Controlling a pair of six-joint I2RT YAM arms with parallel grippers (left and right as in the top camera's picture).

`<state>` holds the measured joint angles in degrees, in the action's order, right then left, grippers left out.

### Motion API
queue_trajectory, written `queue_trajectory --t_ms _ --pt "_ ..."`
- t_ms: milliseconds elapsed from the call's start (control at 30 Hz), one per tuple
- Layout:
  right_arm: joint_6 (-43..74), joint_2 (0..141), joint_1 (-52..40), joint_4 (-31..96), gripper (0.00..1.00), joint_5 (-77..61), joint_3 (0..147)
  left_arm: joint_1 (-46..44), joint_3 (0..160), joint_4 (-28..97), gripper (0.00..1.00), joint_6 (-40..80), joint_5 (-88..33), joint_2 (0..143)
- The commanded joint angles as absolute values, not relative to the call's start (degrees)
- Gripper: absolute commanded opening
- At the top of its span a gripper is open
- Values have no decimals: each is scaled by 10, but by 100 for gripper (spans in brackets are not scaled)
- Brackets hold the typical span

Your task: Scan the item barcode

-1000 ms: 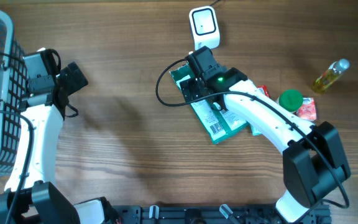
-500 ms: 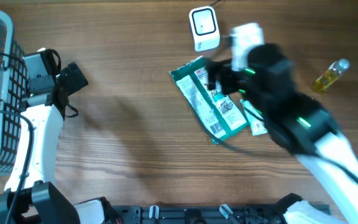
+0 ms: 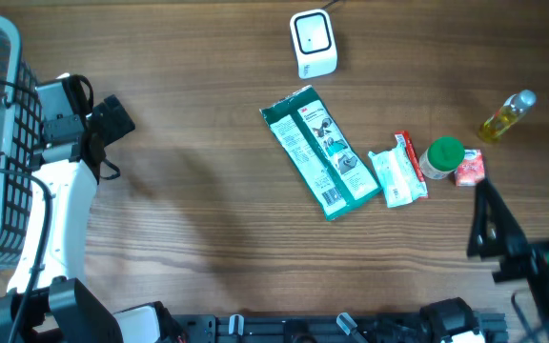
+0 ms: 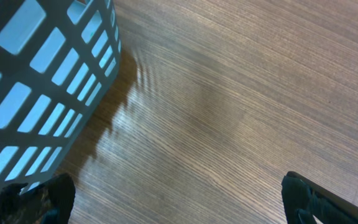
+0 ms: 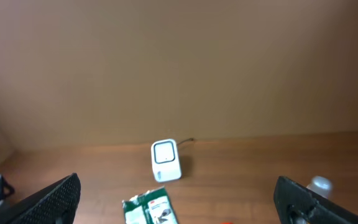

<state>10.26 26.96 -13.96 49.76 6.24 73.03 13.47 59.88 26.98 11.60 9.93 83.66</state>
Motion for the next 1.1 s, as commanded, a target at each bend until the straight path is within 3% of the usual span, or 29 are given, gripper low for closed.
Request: queue_trajectory --t_ms 0,167,467,533,767,1067 --pt "107 188 -106 481 100 44 646 137 605 268 100 109 99 829" --pt "106 90 -87 322 100 28 492 137 605 268 100 109 99 829" --pt "106 2 -82 -244 100 12 170 137 605 268 100 109 99 829" --pt "107 2 -82 -305 100 12 126 137 605 268 100 109 99 829" --pt "162 2 -82 -313 100 12 8 137 605 268 100 109 99 829" --pt "171 2 -82 -41 100 16 3 137 605 268 100 109 99 829"
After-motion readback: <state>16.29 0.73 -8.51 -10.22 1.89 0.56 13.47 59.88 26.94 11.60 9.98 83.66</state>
